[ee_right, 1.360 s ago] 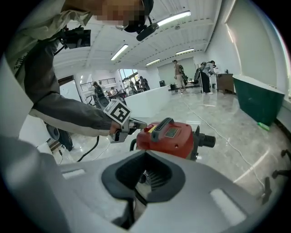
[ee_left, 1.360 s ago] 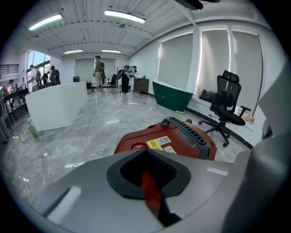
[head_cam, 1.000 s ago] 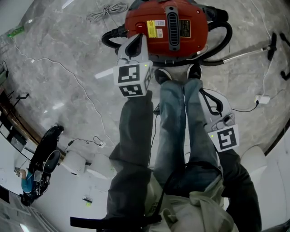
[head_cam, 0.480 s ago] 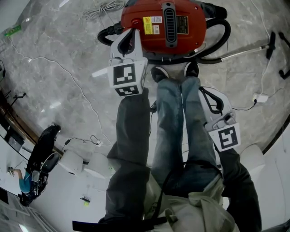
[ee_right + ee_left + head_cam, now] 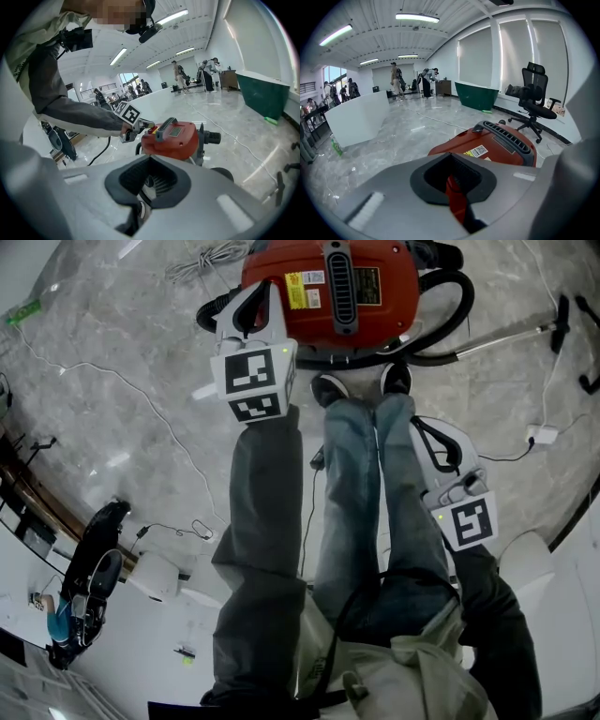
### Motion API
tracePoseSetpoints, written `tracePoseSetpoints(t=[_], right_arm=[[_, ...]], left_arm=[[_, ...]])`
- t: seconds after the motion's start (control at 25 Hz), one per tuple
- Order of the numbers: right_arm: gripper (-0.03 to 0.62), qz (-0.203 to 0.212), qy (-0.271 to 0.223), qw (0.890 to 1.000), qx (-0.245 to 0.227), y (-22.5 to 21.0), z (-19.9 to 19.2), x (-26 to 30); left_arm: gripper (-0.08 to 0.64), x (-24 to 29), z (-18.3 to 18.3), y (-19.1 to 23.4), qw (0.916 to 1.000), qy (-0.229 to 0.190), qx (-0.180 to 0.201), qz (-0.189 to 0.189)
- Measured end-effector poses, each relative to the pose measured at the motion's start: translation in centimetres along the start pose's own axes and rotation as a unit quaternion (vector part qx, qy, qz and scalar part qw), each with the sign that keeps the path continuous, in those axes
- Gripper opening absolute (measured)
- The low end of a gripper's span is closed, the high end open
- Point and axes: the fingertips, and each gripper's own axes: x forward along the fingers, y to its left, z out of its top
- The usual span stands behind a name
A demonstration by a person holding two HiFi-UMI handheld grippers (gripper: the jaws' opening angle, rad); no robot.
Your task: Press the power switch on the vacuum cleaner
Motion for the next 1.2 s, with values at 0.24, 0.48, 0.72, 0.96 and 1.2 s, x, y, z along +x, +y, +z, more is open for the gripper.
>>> tracePoseSetpoints(t=[0.24, 0.48, 0.72, 0.96, 1.2], right_arm=[[0.002, 0.003, -0.001, 1.0, 0.004, 0.1, -0.4, 0.2], [0.002, 0.01, 0.001, 1.0, 0.01, 0.4, -0.4, 0.3], [0.002, 0.02, -0.001, 1.0, 0.0, 0.5, -0.1, -0.1], [0.002, 0.046, 0.021, 0.999, -0.02, 0.3, -3.2, -3.9], [0.002, -0.05, 0.102, 0.993, 0.008, -5.7, -12.4, -16.1]], left_arm=[[0.0, 1.1, -0.2, -0.1, 0.9982, 0.039, 0.044, -0.015], [0.0, 1.0, -0.1, -0.2, 0.9984, 0.034, 0.028, -0.036], [0.003, -0.3, -0.2, -0.1, 0.9964, -0.029, -0.074, -0.03], [0.003, -8.6, -6.0, -6.3, 0.9941, -0.023, -0.098, -0.04], [0.003, -21.0, -13.6, -14.5, 0.9779, 0.054, -0.197, -0.042]])
